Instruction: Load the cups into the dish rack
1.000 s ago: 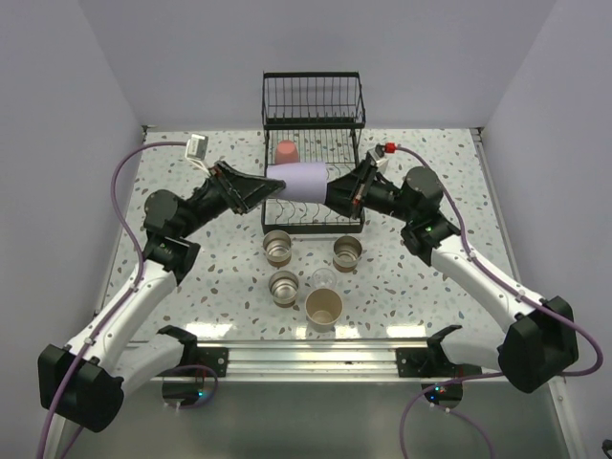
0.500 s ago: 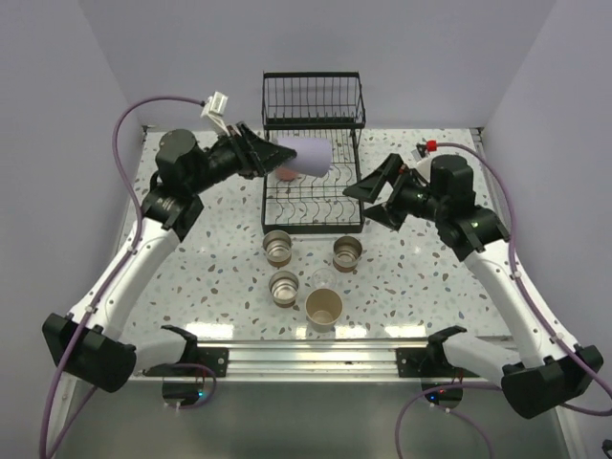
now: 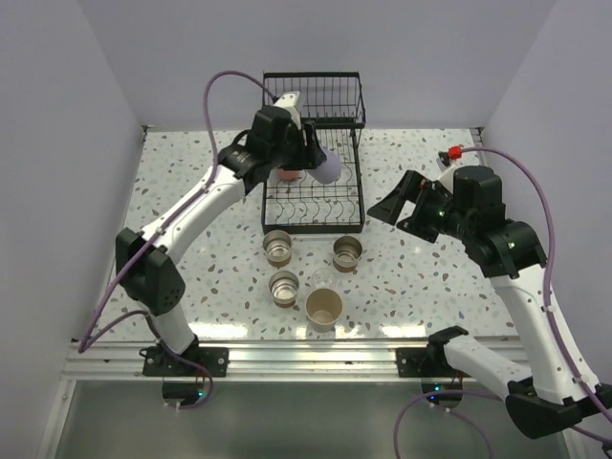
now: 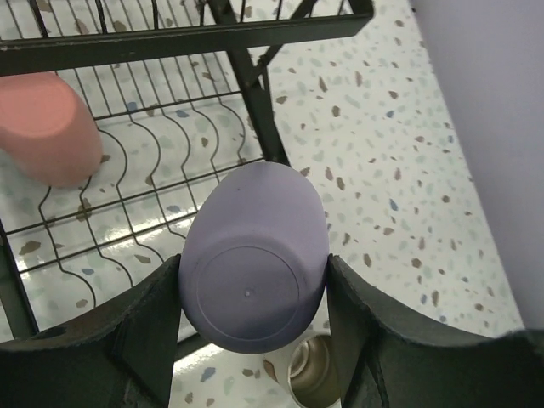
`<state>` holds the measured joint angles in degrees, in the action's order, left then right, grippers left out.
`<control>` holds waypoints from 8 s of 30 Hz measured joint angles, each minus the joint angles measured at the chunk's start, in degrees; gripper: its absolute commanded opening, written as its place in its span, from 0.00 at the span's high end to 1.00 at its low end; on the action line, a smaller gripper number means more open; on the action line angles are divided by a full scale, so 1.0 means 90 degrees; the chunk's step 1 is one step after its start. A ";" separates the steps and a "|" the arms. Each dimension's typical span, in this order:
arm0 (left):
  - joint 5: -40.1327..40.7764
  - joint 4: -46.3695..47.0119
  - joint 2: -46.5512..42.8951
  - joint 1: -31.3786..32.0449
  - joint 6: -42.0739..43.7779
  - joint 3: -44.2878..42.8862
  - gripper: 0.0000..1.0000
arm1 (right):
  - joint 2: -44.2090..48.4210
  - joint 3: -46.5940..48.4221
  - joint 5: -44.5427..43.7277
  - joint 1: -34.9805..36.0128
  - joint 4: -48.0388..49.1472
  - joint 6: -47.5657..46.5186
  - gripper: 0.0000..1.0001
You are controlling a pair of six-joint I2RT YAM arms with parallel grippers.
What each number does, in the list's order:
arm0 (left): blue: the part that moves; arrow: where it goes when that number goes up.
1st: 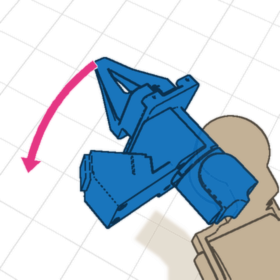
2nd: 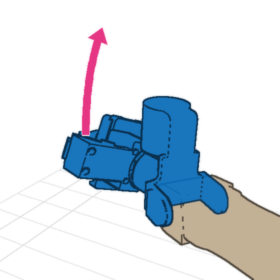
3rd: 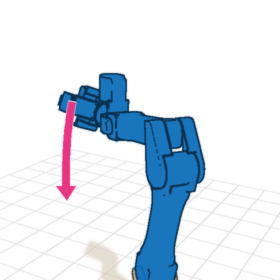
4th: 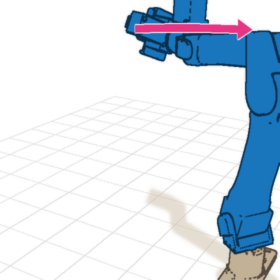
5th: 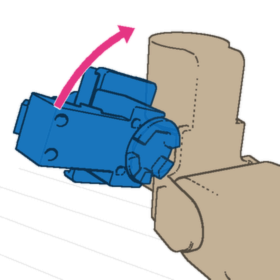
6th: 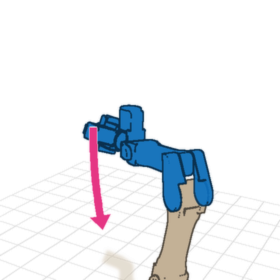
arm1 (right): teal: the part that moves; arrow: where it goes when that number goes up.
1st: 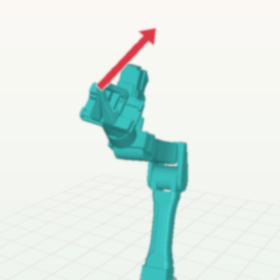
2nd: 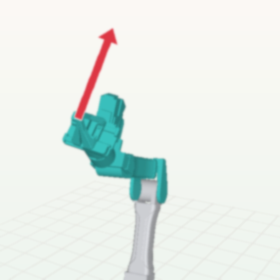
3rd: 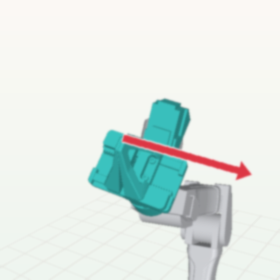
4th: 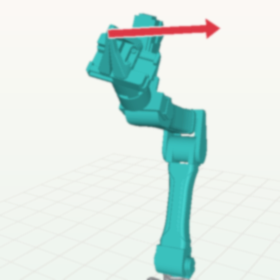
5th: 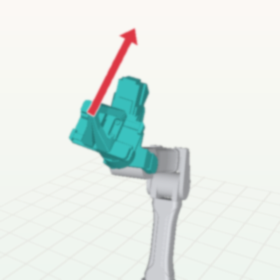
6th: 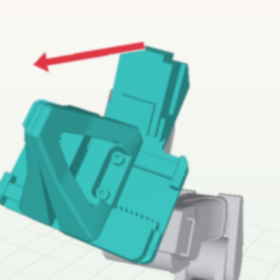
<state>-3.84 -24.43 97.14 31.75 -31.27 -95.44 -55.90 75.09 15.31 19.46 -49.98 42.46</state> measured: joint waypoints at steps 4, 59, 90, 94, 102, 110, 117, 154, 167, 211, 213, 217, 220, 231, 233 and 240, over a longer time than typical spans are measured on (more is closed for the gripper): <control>0.0988 -0.0338 0.0882 0.0304 0.0168 -0.0634 1.00 | 0.0141 0.0000 -0.0163 0.0002 -0.0325 -0.0209 0.02; 0.3257 -0.0138 0.4107 0.0471 0.0658 -0.2999 0.00 | 0.0087 -0.0146 -0.0474 0.0000 -0.1015 -0.0503 0.03; 0.3300 -0.0202 -0.0962 0.0488 0.0165 0.0777 0.00 | -0.1154 -0.0500 -0.0673 0.2373 -0.0811 -0.1054 0.14; 0.3293 -0.0260 -0.1909 0.0488 -0.0085 0.1875 0.00 | -0.1603 -0.0486 -0.0991 0.3344 -0.0823 -0.0993 0.14; 0.3274 -0.0612 -0.3077 0.0488 -0.0522 0.3116 0.00 | -0.1877 -0.0602 -0.1445 0.4439 -0.0797 -0.0656 0.19; 0.3242 -0.0976 -0.3847 0.0488 -0.0767 0.3410 0.01 | -0.2166 -0.0699 -0.1889 0.4879 -0.0816 -0.0410 0.23; 0.3116 -0.1158 -0.4141 0.0488 -0.0865 0.3611 0.02 | -0.2181 -0.0925 -0.2283 0.4891 -0.0823 -0.0338 0.34; 0.2892 -0.1428 -0.4335 0.0488 -0.0838 0.3951 0.05 | -0.2540 -0.1229 -0.2302 0.4891 -0.0289 -0.0449 1.00; 0.2606 -0.1440 -0.4189 0.0488 -0.0537 0.3592 0.05 | -0.2538 -0.1161 -0.2586 0.4891 -0.0478 -0.0602 1.00; -0.0284 -0.0566 -0.4158 -0.0542 -0.0012 0.2293 0.01 | -0.1073 -0.0559 0.1617 0.0534 0.2467 0.1154 1.00; -0.0738 -0.0328 -0.4313 -0.0976 -0.0100 0.2470 0.00 | -0.1027 -0.0877 0.1882 0.0355 0.2948 0.1586 1.00; -0.1945 0.0505 -0.4549 -0.1613 -0.0488 0.3028 0.00 | -0.1020 -0.1328 0.2302 0.0068 0.3891 0.2378 1.00; -0.3109 0.1931 -0.4670 -0.1979 -0.1243 0.3903 0.00 | -0.1020 -0.1496 0.2543 -0.0005 0.4549 0.2926 1.00; -0.5027 0.8024 -0.4170 -0.2234 -0.5112 0.5940 0.00 | -0.0831 -0.1882 0.2919 -0.0010 0.6237 0.4308 1.00; -0.5105 0.8733 -0.4102 -0.2234 -0.5498 0.5940 0.00 | -0.0792 -0.1960 0.2924 -0.0010 0.6382 0.4427 1.00; -0.5277 0.9391 -0.4031 -0.2234 -0.5831 0.5926 0.00 | -0.0789 -0.2033 0.2939 -0.0010 0.6725 0.4697 1.00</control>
<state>-51.33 60.10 60.86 11.64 -83.74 -42.11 -63.00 56.80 41.76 19.38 10.55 84.73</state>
